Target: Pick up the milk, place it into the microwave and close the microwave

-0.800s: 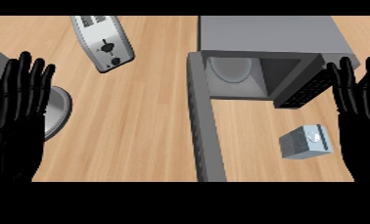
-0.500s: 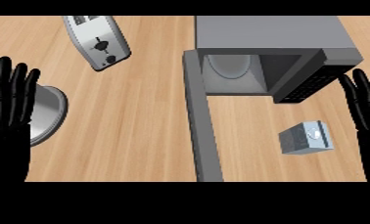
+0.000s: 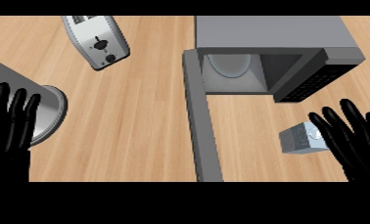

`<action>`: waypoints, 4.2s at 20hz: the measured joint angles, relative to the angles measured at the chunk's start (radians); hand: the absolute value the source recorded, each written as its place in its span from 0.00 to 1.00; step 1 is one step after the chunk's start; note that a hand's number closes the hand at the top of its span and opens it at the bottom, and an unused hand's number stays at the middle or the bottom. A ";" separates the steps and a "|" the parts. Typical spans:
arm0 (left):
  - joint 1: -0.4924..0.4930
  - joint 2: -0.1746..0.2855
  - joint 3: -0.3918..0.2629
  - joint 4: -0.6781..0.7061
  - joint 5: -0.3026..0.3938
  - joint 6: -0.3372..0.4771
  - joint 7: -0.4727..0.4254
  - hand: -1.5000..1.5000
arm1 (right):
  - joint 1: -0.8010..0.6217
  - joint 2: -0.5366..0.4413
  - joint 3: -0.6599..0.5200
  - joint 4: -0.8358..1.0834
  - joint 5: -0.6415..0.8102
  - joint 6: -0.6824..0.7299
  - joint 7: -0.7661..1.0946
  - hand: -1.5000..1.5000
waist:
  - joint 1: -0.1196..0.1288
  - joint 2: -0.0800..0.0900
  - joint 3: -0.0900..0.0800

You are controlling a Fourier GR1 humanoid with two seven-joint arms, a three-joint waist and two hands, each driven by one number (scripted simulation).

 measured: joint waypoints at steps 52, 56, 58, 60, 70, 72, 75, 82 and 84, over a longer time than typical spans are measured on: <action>0.387 -0.007 0.037 -0.097 0.144 -0.191 -0.232 0.00 | -0.118 -0.054 -0.353 1.048 0.423 0.209 -0.777 0.00 | 0.005 0.004 0.001; 0.400 -0.008 0.067 -0.111 0.170 -0.215 -0.230 0.00 | -0.171 -0.055 -0.349 1.145 0.455 0.183 -0.823 0.00 | 0.007 0.004 0.001; 0.426 -0.009 0.043 -0.131 0.155 -0.202 -0.223 0.00 | -0.195 -0.060 -0.354 1.192 0.466 0.161 -0.840 0.00 | 0.008 0.004 0.001; 0.434 -0.008 0.041 -0.127 0.156 -0.204 -0.231 0.00 | -0.207 -0.061 -0.356 1.244 0.490 0.131 -0.871 0.00 | 0.009 0.004 0.001; 0.428 -0.001 0.080 -0.120 0.184 -0.229 -0.211 0.00 | -0.346 -0.128 -0.403 1.599 0.583 -0.007 -1.039 0.00 | 0.013 0.005 0.001; 0.428 -0.005 0.069 -0.112 0.178 -0.233 -0.223 0.00 | -0.379 -0.152 -0.404 1.682 0.584 0.012 -1.061 0.00 | 0.016 0.006 0.002; 0.422 -0.006 0.065 -0.110 0.180 -0.231 -0.231 0.00 | -0.392 -0.159 -0.364 1.718 0.580 0.089 -1.047 0.00 | 0.018 0.007 0.002; 0.405 -0.010 0.055 -0.089 0.170 -0.216 -0.234 0.00 | -0.389 -0.147 -0.266 1.687 0.545 0.203 -1.033 1.00 | 0.010 0.006 0.003; 0.412 -0.006 0.068 -0.085 0.184 -0.227 -0.239 0.00 | -0.390 -0.143 -0.263 1.671 0.537 0.172 -1.051 1.00 | 0.011 0.005 0.003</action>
